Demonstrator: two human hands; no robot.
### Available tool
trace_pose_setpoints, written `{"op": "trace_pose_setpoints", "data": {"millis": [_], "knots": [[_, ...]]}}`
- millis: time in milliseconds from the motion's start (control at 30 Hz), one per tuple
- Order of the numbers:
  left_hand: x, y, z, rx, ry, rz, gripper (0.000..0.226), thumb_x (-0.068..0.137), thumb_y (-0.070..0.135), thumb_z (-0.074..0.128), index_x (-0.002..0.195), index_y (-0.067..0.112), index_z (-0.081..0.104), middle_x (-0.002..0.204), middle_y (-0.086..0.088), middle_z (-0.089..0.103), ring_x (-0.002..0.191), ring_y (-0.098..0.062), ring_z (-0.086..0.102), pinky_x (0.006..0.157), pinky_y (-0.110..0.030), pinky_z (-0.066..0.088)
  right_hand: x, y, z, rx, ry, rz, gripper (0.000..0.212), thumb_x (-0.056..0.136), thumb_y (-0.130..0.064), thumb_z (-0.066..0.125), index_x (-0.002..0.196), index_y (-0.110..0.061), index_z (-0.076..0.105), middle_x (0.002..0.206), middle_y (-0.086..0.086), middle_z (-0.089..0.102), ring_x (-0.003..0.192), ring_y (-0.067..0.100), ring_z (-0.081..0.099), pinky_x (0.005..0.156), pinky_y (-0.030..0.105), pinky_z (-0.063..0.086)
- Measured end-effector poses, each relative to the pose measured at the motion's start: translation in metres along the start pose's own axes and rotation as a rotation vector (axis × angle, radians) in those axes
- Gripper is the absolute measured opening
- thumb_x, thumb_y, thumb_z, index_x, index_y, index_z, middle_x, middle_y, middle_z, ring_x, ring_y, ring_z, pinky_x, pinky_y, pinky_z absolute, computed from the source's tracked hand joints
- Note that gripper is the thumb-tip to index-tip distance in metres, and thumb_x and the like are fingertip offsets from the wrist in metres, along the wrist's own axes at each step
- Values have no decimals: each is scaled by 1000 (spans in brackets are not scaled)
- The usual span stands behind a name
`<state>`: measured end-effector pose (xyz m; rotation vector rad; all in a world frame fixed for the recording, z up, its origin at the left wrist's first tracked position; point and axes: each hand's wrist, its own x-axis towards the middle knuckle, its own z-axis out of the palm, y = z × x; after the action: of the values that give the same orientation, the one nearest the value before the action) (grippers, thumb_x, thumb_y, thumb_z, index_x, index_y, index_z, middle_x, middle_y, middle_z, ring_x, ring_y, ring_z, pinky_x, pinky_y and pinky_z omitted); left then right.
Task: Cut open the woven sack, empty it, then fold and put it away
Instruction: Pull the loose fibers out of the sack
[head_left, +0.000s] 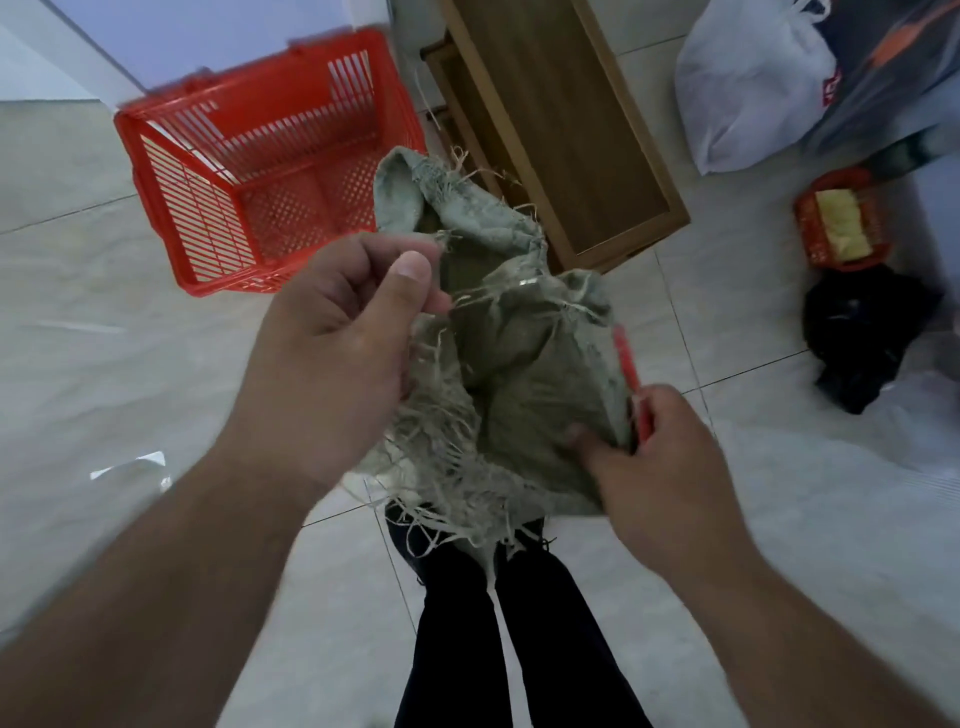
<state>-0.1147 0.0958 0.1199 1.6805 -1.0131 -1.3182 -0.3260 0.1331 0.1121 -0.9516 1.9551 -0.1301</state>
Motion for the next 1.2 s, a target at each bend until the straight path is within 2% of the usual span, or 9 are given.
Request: {"op": "trace_pose_setpoints", "data": {"millis": [67,167,267,367,467,567,800,933,1200], "knots": [[4,-6,-22,468,-61,83,23,99,59,53,98,41,67,91,20,67,69,2,59,63,-20,50,12,0,-1,265,61,63,12,91,-24,77,92,-19,66,83,-1,72,65,16,65,55,28,44],[5,-15,-52,1178,-230,-6,81,84,92,16,126,44,66,142,12,58,131,-23,53,104,-53,47,18,-10,-12,658,34,155,11,94,-9,69,86,-17,67,70,1,68,48,12,55,44,25,38],[-23,-3,-33,1100,-300,174,92,85,91,24,145,28,56,161,-2,46,150,-30,39,121,-62,27,11,-26,-16,752,-61,133,16,97,-4,64,83,-13,63,54,-3,59,34,6,49,39,23,37],[-48,-8,5,1046,-525,371,75,86,77,49,145,31,47,129,11,71,126,-12,64,121,-44,34,2,-43,-15,848,-149,130,21,100,-1,60,79,-9,61,44,-4,56,30,5,49,34,17,39],[-43,-12,-6,1034,-396,375,25,82,46,55,101,33,65,80,14,72,72,-15,72,62,-29,56,0,-46,-25,825,-99,98,26,101,-7,62,75,-11,58,41,-7,50,29,6,45,39,22,38],[-51,-6,-36,1024,-314,362,18,81,44,49,82,30,60,70,13,64,57,-17,66,43,-29,49,-5,-46,-36,835,-77,81,22,99,-11,66,78,-12,60,45,-7,49,32,7,43,42,28,34],[-86,20,-78,1070,-21,383,21,80,34,49,86,26,68,69,5,69,52,-22,65,42,-17,26,-51,-61,-39,859,-234,119,31,89,-22,76,77,-13,49,53,4,40,39,15,33,48,31,29],[-112,36,-82,800,229,371,32,78,33,54,81,10,77,76,-5,72,74,-20,56,58,-35,45,-86,-76,-51,901,-343,49,32,67,-26,77,69,-10,50,51,9,39,36,18,32,50,30,26],[-87,-12,-99,749,34,-5,17,97,17,59,93,34,59,81,18,65,78,-18,65,64,-34,49,-79,-81,-32,808,-343,-28,30,96,-10,68,74,-13,47,51,2,43,44,18,36,52,36,28]]}}
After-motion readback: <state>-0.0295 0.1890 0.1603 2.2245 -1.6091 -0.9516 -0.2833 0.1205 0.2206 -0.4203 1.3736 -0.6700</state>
